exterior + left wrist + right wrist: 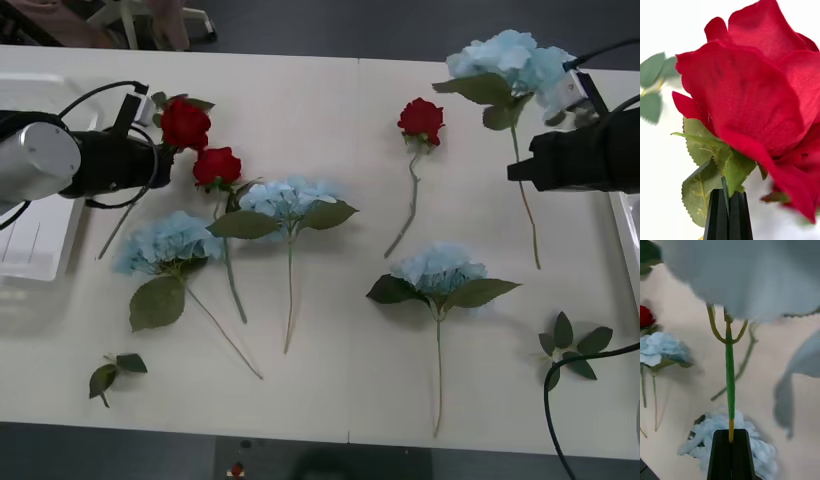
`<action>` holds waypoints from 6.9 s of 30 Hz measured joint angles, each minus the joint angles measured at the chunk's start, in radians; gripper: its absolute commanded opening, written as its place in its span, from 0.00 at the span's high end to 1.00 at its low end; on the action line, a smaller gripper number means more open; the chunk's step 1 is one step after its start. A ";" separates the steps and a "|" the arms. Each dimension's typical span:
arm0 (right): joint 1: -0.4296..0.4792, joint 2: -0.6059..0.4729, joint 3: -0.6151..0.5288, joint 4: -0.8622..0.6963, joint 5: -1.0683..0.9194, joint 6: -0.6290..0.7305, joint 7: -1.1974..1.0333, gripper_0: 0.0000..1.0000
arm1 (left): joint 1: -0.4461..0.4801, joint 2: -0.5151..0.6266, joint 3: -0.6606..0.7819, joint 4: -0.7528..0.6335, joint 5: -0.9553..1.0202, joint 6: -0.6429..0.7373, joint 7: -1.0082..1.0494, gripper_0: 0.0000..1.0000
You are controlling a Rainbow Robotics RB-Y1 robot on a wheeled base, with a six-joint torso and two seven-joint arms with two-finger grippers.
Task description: Put the red flowers into the right box and the blue flowers into the left box
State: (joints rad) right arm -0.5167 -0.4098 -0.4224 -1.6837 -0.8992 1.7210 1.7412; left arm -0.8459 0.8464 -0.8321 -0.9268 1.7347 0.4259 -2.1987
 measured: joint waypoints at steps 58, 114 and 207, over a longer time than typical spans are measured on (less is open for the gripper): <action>0.148 -0.017 -0.020 -0.005 -0.720 -0.063 0.442 0.00 | 0.247 -0.758 0.627 -0.888 -0.787 0.526 0.395 1.00; -0.057 0.107 0.119 0.346 -0.710 -0.213 0.399 1.00 | 0.197 -0.830 0.620 -0.720 -0.585 0.163 0.537 1.00; 0.309 -0.584 0.191 0.569 0.188 -0.578 -0.094 0.00 | 0.728 0.119 0.738 -1.101 -0.362 0.653 1.441 0.00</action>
State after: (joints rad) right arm -0.2080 -0.9942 -0.2312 -1.1144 -0.7109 1.1434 1.6470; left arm -0.1183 0.9655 -0.0945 -2.0279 1.3725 1.0788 -0.7575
